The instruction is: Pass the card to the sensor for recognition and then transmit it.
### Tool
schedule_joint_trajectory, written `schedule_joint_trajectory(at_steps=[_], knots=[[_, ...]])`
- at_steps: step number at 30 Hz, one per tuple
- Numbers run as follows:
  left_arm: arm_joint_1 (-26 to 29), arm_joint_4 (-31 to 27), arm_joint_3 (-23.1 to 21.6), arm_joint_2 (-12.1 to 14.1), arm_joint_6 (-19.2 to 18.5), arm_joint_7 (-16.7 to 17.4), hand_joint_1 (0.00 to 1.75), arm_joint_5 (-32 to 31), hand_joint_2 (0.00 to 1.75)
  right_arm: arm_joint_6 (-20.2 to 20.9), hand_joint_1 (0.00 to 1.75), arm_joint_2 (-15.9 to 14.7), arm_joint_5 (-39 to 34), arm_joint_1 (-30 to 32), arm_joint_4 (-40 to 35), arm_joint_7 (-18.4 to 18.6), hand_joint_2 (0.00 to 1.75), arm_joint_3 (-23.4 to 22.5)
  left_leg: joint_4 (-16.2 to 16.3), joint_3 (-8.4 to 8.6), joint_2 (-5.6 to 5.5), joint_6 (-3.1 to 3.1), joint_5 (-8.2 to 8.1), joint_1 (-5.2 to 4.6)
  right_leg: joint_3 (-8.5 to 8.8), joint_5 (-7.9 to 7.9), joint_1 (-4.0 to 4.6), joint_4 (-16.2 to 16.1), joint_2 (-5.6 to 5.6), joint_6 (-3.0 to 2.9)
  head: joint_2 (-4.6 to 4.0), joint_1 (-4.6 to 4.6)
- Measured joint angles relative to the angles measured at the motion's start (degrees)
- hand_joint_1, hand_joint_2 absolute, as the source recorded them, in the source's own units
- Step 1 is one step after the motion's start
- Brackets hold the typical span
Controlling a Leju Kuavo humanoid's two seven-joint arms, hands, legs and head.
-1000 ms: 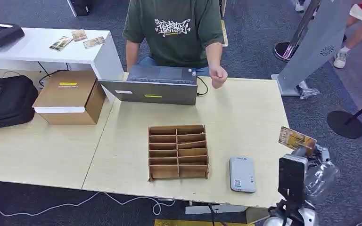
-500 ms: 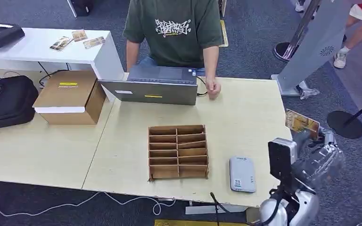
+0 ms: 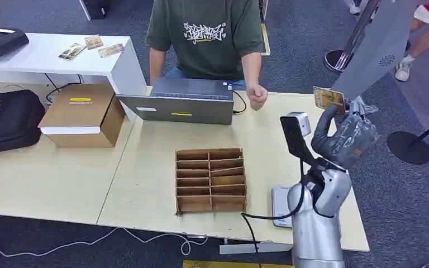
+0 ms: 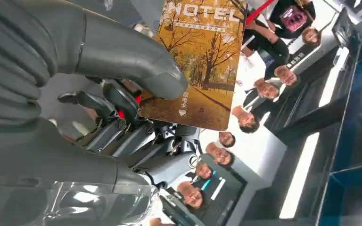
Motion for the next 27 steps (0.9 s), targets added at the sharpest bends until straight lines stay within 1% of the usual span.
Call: schedule_joint_trajectory(at_steps=[4, 6, 9, 11, 16, 18, 22, 27], knots=[[-0.4, -0.5, 0.0, 0.3, 0.0, 0.4, 0.00, -1.1, 0.00, 0.0, 1.75, 0.0, 3.9, -4.1, 4.9, 1.6, 1.75, 0.1, 0.0, -0.04, -0.09, 0.00, 0.00, 0.00, 0.04, 0.00, 0.00, 0.0, -0.10, 0.01, 0.00, 0.02], [-0.4, -0.8, 0.0, 0.5, 0.0, 0.8, 0.00, -1.6, 0.00, 0.0, 1.75, -0.2, 6.5, -8.1, 10.2, 3.0, 1.75, 0.3, 0.0, -0.03, 0.15, -0.01, 0.01, -0.01, -0.10, 0.11, -0.01, 0.0, 0.11, -0.02, 0.00, 0.00], [-0.9, -1.0, 0.0, 0.6, -0.1, 1.1, 0.00, -2.1, 0.00, 0.0, 1.75, -0.7, 8.3, -12.3, 15.2, 6.0, 1.75, 1.4, 0.0, -0.03, 0.15, -0.01, 0.01, 0.00, -0.07, 0.11, 0.00, 0.0, 0.10, -0.02, 0.00, 0.02], [-1.0, -1.2, 0.0, 0.7, -0.2, 1.3, 0.00, -2.4, 0.00, 0.0, 1.75, -1.3, 8.4, -14.7, 18.6, 8.0, 1.75, 2.9, 0.0, -0.02, 0.17, -0.02, 0.02, 0.00, -0.08, 0.11, 0.00, 0.0, 0.12, -0.02, 0.00, 0.02], [-1.4, -1.4, 0.0, 0.9, -0.4, 1.8, 0.00, -2.8, 0.00, 0.0, 1.75, -2.4, 8.4, -19.3, 25.1, 10.7, 1.75, 6.2, 0.0, -0.02, 0.17, -0.02, 0.02, 0.01, -0.07, 0.11, 0.00, 0.0, 0.12, -0.02, 0.00, 0.00], [-1.4, -1.4, 0.0, 1.0, -0.4, 1.8, 0.00, -3.4, 0.00, 0.0, 1.75, -2.9, 8.4, -21.2, 28.0, 12.5, 1.75, 7.9, 0.0, -0.02, 0.17, -0.02, 0.02, 0.00, -0.08, 0.11, 0.00, 0.0, 0.14, -0.02, 0.00, 0.00], [-1.7, -1.4, 0.0, 1.0, -0.4, 1.9, 0.00, -4.0, 0.00, 0.0, 1.75, -3.9, 8.4, -25.2, 34.2, 15.6, 1.75, 12.2, 0.0, -0.01, 0.17, -0.02, 0.02, 0.00, -0.09, 0.11, 0.00, 0.0, 0.14, -0.02, 0.00, 0.00], [-1.7, -1.4, 0.0, 1.0, -0.4, 1.9, 0.00, -4.2, 0.00, 0.0, 1.75, -4.7, 8.4, -28.9, 40.4, 17.7, 1.75, 17.4, 0.0, -0.01, 0.17, -0.02, 0.02, 0.01, -0.08, 0.11, 0.00, 0.0, 0.13, -0.02, 0.00, 0.00]])
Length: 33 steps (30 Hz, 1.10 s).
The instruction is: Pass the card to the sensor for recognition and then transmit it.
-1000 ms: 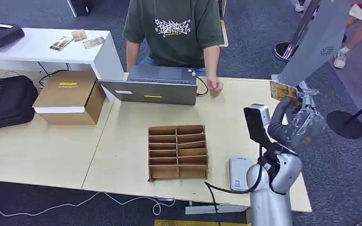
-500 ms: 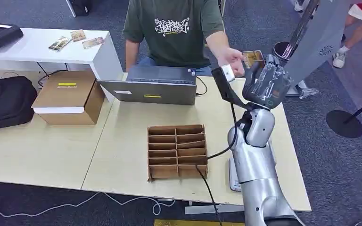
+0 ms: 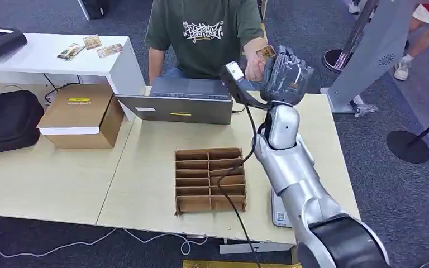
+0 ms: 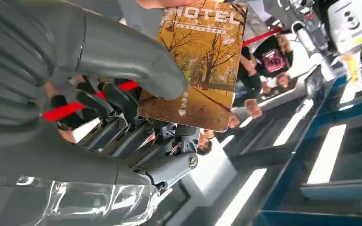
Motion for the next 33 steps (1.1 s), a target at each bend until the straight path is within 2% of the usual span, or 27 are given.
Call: schedule_joint_trajectory(at_steps=[6, 17, 18, 19, 20, 27, 33], knots=[[0.0, -0.3, 0.0, 0.0, -0.1, 0.0, 0.00, -0.3, 0.00, 0.0, 1.75, -0.3, 0.0, -2.4, 4.8, 0.8, 1.75, 3.6, 0.0, -0.01, -0.01, 0.00, 0.00, 0.00, 0.00, 0.00, 0.00, 0.0, 0.00, 0.00, 0.00, 0.02], [0.0, -0.4, 0.0, 0.1, -0.2, 0.0, 0.00, -1.0, 0.00, 0.0, 1.75, -0.8, 0.0, -3.7, 8.0, 1.0, 1.75, 5.9, 0.0, -0.01, -0.01, 0.00, 0.00, 0.00, 0.00, 0.00, 0.00, 0.0, -0.01, 0.00, 0.00, 0.00], [0.0, -0.4, 0.0, 0.1, -0.2, 0.0, 0.00, -1.1, 0.00, 0.0, 0.38, -0.9, 0.0, -3.7, 8.1, 1.0, 1.75, 6.0, 0.0, -0.01, -0.01, 0.00, 0.00, 0.00, 0.00, 0.00, 0.00, 0.0, 0.00, 0.00, 0.00, 0.00], [0.0, -0.4, 0.0, 0.1, -0.2, -0.1, 0.00, -1.2, 0.00, 0.0, 0.38, -0.9, 0.0, -3.8, 8.3, 1.0, 1.75, 6.0, 0.0, -0.01, -0.01, 0.00, 0.00, 0.00, 0.00, 0.00, 0.00, 0.0, 0.00, 0.00, 0.00, 0.00], [0.0, -0.4, 0.0, 0.1, -0.2, -0.1, 0.00, -1.2, 0.00, 0.0, 0.00, -0.9, 0.0, -3.8, 8.5, 0.8, 1.75, 6.1, 0.0, -0.01, -0.01, 0.00, 0.00, 0.00, 0.00, 0.00, 0.00, 0.0, 0.00, 0.00, 0.00, 0.00], [0.1, -0.4, 0.0, 0.1, -0.2, -0.2, 0.00, -0.7, 0.00, 0.0, 0.00, -0.9, 0.0, -4.0, 9.9, -1.1, 1.75, 6.1, 0.0, -0.01, -0.01, 0.00, 0.00, 0.00, 0.01, 0.00, 0.00, 0.0, -0.01, 0.00, 0.00, 0.00], [0.4, -0.4, 0.0, 0.1, -0.4, -0.9, 0.00, 0.1, 0.00, -0.1, 0.00, -0.5, 0.0, -5.1, 12.1, -1.3, 1.75, 6.1, 0.0, -0.01, -0.02, 0.00, 0.00, 0.00, 0.02, 0.00, 0.00, 0.0, -0.02, 0.00, 0.00, 0.02]])
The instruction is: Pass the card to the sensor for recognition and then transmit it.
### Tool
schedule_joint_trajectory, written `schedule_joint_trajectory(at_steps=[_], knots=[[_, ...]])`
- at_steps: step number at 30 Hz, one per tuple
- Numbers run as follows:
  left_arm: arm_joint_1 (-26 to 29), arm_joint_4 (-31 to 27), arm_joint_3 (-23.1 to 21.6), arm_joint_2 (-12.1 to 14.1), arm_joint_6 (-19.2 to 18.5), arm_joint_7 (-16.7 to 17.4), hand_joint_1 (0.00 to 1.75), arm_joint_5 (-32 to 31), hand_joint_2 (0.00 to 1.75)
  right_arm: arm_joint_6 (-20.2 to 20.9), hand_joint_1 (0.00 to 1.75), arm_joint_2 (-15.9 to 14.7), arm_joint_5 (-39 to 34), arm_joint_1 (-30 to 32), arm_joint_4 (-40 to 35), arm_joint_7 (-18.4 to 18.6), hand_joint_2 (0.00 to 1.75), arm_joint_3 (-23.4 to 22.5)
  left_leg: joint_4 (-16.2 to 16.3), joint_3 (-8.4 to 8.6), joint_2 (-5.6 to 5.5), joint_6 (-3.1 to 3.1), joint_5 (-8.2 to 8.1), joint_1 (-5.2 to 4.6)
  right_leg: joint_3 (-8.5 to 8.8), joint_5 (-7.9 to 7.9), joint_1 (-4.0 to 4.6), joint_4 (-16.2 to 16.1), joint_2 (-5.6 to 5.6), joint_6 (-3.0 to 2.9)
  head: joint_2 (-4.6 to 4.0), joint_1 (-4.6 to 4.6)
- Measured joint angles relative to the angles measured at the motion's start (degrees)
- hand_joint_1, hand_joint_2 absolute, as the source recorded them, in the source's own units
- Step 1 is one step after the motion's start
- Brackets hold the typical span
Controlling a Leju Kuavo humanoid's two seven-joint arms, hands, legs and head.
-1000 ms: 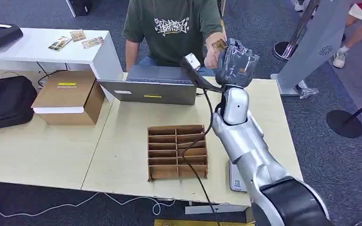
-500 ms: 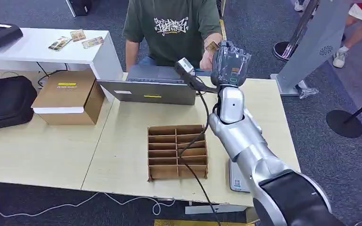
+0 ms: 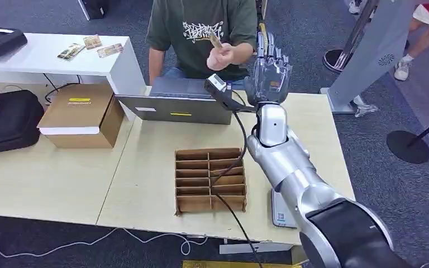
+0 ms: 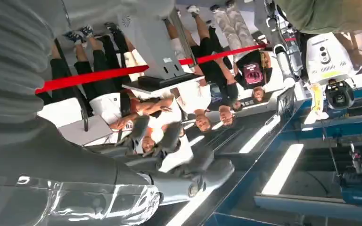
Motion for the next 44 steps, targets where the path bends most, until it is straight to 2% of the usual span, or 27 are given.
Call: schedule_joint_trajectory(at_steps=[16, 24, 31, 35, 39, 42, 44], knots=[[0.3, 0.0, 0.0, 0.1, -0.2, -0.3, 0.00, 0.5, 0.00, 0.0, 0.00, 0.3, 0.0, -0.3, 0.9, 0.1, 1.75, 0.1, 0.0, 0.00, 0.00, 0.00, 0.00, 0.00, 0.00, 0.00, 0.00, 0.0, 0.00, 0.00, 0.00, -0.02], [0.3, 0.0, 0.0, 0.1, -0.2, -0.3, 0.00, 0.9, 0.00, 0.0, 0.00, 0.0, 0.0, 2.4, -4.1, 0.7, 1.75, 0.4, 0.0, 0.01, 0.01, 0.00, 0.00, 0.00, -0.02, 0.00, 0.00, 0.0, 0.01, 0.00, 0.00, -0.02], [0.7, 0.0, 0.0, 0.3, -0.4, -0.5, 0.00, 2.5, 0.00, 0.0, 0.00, -2.1, 0.0, 9.1, -16.1, 1.0, 1.75, 0.6, 0.0, 0.02, 0.01, 0.00, -0.01, 0.00, -0.03, 0.00, 0.00, 0.0, 0.02, 0.00, -0.02, -0.02], [1.1, 0.0, 0.0, 0.4, -0.4, -0.5, 0.00, 3.7, 0.00, 0.0, 0.00, -4.3, 0.0, 14.5, -25.6, 2.3, 1.75, 0.6, 0.0, 0.01, -0.03, 0.00, -0.01, -0.01, -0.03, -0.02, 0.00, -0.1, -0.03, 0.02, 0.00, -0.02], [1.3, 0.0, 0.0, 0.4, -0.4, -0.6, 0.00, 4.6, 0.00, 0.0, 0.00, -7.9, 0.0, 19.9, -35.1, 5.5, 1.75, 0.6, 0.0, -0.01, -0.11, 0.01, -0.02, -0.01, -0.01, -0.03, 0.00, -0.1, -0.07, 0.04, -0.02, 0.02], [1.6, 0.0, 0.0, 0.4, -0.4, -0.6, 0.00, 5.2, 0.00, 0.0, 0.00, -9.6, 0.0, 25.3, -42.6, 4.8, 1.75, -0.3, 0.0, -0.01, -0.12, 0.03, -0.04, -0.01, -0.01, -0.04, 0.00, -0.1, -0.07, 0.05, 0.00, -0.02], [1.8, 0.0, 0.0, 0.4, -0.4, -0.8, 0.00, 5.8, 0.00, 0.0, 0.00, -9.8, 0.0, 29.9, -48.4, 1.9, 1.75, -2.4, 0.0, -0.02, -0.17, 0.05, -0.08, 0.00, 0.00, -0.08, 0.00, -0.1, -0.12, 0.09, -0.02, 0.00]])
